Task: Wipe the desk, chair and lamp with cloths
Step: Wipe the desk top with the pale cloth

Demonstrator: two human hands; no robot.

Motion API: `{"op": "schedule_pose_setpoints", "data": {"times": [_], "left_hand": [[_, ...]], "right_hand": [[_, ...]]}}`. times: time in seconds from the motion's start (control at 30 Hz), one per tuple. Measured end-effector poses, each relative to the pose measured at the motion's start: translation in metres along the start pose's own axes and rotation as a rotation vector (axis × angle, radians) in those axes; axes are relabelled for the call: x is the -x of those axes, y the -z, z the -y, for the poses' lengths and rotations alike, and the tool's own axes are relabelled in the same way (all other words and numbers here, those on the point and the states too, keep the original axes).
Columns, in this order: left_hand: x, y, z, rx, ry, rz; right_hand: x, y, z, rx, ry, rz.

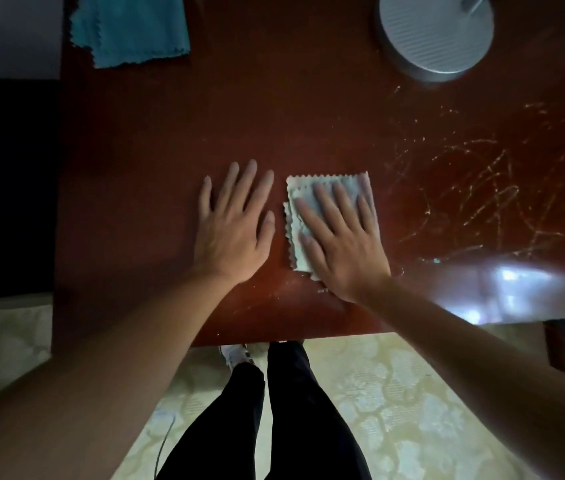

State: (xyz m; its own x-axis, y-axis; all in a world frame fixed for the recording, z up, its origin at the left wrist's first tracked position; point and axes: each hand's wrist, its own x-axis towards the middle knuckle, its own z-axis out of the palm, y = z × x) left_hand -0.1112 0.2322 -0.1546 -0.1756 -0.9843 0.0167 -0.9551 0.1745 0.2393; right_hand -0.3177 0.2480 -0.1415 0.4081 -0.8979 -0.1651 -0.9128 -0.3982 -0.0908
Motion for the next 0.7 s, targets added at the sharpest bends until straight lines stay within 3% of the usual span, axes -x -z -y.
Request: {"op": "schedule_pose_setpoints", "data": {"times": [0.1,0.23,0.3,0.4,0.53,0.63,0.7], "left_hand": [[0.019,-0.001,-0.001,0.005,-0.065,-0.012],[0.018,-0.001,0.002,0.028,-0.053,-0.050],[0.018,-0.002,0.001,0.038,-0.063,-0.058],[0.018,-0.001,0.001,0.024,-0.055,-0.055],[0.017,-0.001,0.001,0.037,-0.049,-0.054],[0.018,-0.002,0.002,0.034,-0.068,-0.051],[0.017,-0.003,0.004,0.019,-0.061,-0.060]], "right_hand": [[-0.029,0.011,-0.030,0.057,0.072,0.059],[-0.103,0.026,-0.084,0.040,-0.189,0.011],[-0.108,0.026,-0.078,-0.004,-0.248,-0.018],[-0.049,0.010,-0.027,0.051,-0.146,-0.054],[0.047,-0.011,0.018,0.026,0.021,0.019],[0.020,-0.001,-0.011,0.084,0.130,0.082],[-0.023,0.010,-0.035,0.093,0.021,0.059]]}}
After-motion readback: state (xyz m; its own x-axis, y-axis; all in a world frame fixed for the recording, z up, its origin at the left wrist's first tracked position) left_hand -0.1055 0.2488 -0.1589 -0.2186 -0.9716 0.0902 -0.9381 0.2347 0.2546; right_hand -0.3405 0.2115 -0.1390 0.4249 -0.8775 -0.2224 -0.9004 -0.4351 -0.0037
